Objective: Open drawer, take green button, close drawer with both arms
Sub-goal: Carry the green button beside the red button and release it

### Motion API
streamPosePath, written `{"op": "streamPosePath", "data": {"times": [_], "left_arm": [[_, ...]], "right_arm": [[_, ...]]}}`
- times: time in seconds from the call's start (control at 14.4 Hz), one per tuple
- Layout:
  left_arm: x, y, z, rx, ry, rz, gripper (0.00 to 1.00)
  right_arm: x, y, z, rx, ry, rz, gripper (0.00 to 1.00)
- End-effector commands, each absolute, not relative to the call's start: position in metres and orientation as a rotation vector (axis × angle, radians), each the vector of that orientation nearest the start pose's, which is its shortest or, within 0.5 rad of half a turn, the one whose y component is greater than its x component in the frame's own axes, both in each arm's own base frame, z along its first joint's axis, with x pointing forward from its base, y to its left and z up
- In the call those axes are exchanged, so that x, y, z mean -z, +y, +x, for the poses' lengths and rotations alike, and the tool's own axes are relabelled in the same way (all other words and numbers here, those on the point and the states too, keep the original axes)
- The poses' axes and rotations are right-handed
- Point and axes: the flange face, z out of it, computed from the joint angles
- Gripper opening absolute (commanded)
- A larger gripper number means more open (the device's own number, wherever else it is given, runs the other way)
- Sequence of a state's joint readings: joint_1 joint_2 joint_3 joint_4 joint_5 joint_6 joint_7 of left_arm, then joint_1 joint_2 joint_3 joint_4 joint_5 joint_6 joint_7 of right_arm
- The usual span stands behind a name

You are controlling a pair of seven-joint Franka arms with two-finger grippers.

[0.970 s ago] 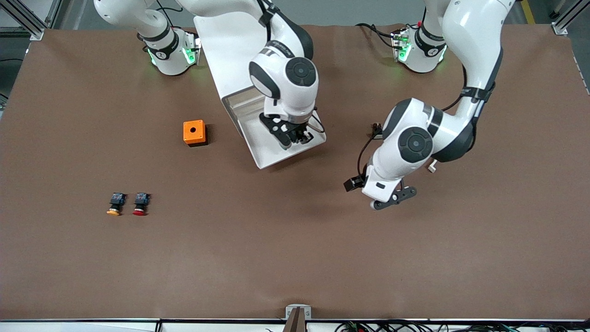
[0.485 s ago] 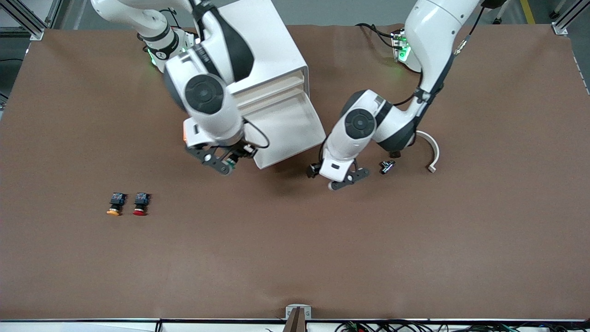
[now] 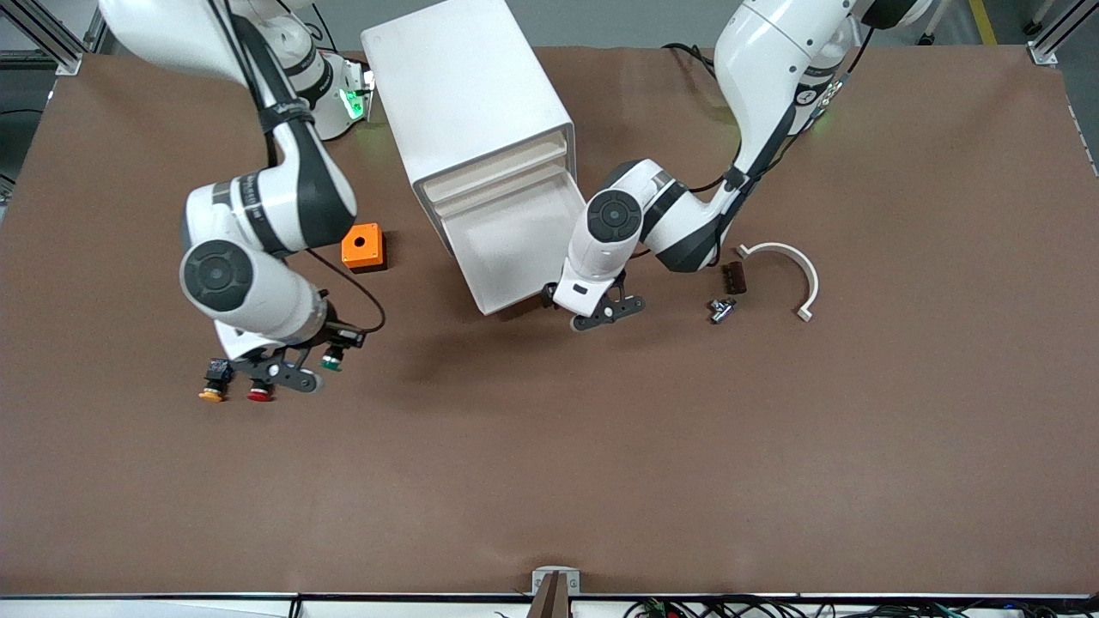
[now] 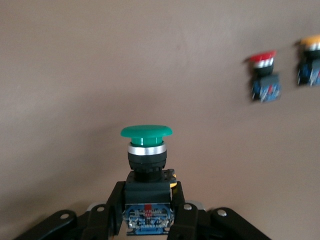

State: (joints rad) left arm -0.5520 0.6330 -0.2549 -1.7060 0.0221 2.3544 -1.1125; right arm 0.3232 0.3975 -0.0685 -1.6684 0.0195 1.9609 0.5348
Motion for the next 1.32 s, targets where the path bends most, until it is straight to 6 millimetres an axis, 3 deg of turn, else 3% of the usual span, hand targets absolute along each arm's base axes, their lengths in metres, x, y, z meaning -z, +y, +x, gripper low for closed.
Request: {"op": "streamPosePath", "data": {"times": [0.0, 0.28, 0.48, 0.69, 1.04, 1.25], "left_arm": [[-0.233, -0.498, 0.467, -0.123, -0.557, -3.187, 1.00], [-0.237, -0.522, 0.441, -0.143, -0.607, -3.178, 1.00], [-0.238, -0.544, 0.412, -0.163, -0.663, -3.160, 1.00], [-0.243, -0.566, 0.381, -0.225, -0.708, -3.153, 1.00], [-0.238, -0.591, 0.337, -0.310, -0.749, -3.130, 1.00], [-0.231, -0.594, 0.329, -0.322, -0.778, -3.108, 1.00]], "right_arm": [[-0.361, 0.143, 0.639, -0.088, 0.333, -3.154, 0.00], [-0.316, 0.103, 0.641, -0.006, 0.297, -3.144, 0.00], [-0.280, 0.090, 0.637, 0.011, 0.286, -3.144, 0.00], [-0.266, 0.083, 0.638, -0.001, 0.231, -3.150, 0.00], [-0.238, 0.062, 0.622, 0.019, 0.196, -3.149, 0.00], [-0.234, 0.058, 0.620, 0.005, 0.201, -3.150, 0.02]]}}
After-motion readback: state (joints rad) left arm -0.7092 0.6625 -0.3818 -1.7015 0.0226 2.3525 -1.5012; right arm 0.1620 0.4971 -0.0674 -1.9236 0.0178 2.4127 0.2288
